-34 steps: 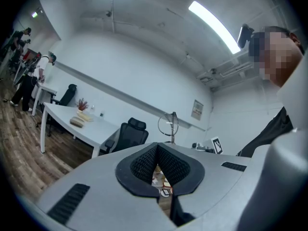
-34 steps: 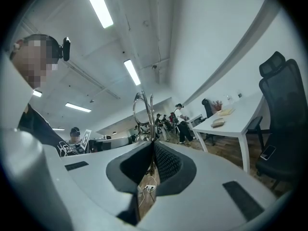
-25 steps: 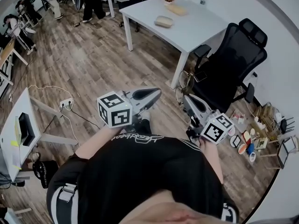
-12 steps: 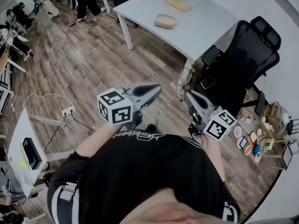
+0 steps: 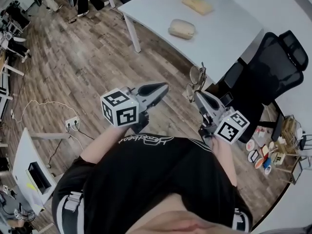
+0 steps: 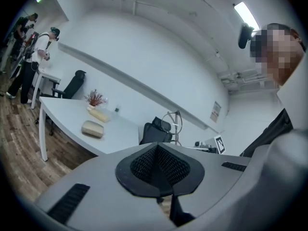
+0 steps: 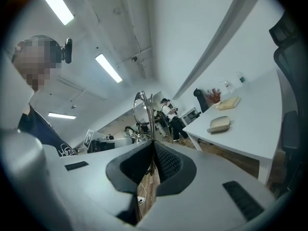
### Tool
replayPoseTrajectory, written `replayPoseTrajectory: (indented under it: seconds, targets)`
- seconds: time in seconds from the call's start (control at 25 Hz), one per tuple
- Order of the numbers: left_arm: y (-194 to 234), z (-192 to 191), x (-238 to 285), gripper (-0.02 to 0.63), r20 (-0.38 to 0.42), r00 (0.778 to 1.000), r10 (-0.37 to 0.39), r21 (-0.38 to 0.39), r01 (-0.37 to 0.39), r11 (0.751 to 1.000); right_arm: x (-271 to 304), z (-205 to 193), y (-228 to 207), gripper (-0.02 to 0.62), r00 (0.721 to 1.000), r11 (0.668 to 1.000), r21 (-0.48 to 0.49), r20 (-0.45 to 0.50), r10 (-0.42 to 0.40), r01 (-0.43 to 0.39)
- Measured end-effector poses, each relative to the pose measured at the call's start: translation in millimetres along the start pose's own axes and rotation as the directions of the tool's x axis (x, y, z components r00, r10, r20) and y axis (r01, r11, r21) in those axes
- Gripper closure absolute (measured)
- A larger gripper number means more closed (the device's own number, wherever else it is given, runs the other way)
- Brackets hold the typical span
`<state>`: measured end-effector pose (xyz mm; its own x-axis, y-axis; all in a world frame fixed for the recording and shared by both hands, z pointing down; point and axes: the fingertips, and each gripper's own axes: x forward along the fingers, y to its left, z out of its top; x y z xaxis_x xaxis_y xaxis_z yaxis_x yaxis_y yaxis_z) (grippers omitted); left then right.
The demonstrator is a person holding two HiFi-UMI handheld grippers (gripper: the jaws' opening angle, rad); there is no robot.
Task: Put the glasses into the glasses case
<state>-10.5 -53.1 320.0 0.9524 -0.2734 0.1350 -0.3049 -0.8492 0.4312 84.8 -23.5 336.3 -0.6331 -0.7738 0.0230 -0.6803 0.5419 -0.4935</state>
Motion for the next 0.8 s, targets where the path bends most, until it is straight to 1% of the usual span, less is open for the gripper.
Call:
replayPoseTrajectory:
  seconds: [0.2, 0.32, 0.44, 0.64, 0.8]
  targets:
    - [40, 21, -5, 0.6, 0.034, 0.999, -0.016, -0.012, 0.016, 1.0, 39, 18, -6, 0.577, 0.999, 0.999, -0.048, -0.027, -0.02, 0.019]
    - [51, 29, -7, 0.6, 0.059, 0.998, -0.023, -0.016, 0.024, 1.0, 48, 27, -8, 0.577, 0.999, 0.997, -0.076, -0.037, -0.035, 0.033]
    - [58, 37, -7, 0.6, 0.078, 0.997, -0.02, -0.011, 0.021, 1.0, 57, 36, -11, 0.577, 0.999, 0.995, -0.091, -0.041, -0.034, 0.03]
    - [73, 44, -3, 0.6, 0.097, 0.995, 0.005, -0.006, -0.005, 1.0, 73, 44, -22, 0.577, 0.999, 0.995, -0.103, -0.052, -0.008, 0.003]
    - [93, 48, 3, 0.6, 0.102, 0.993, 0.051, -0.009, -0.05, 0.999, 92, 46, -39, 0.577, 0.997, 0.995, -0.096, -0.068, 0.024, -0.031]
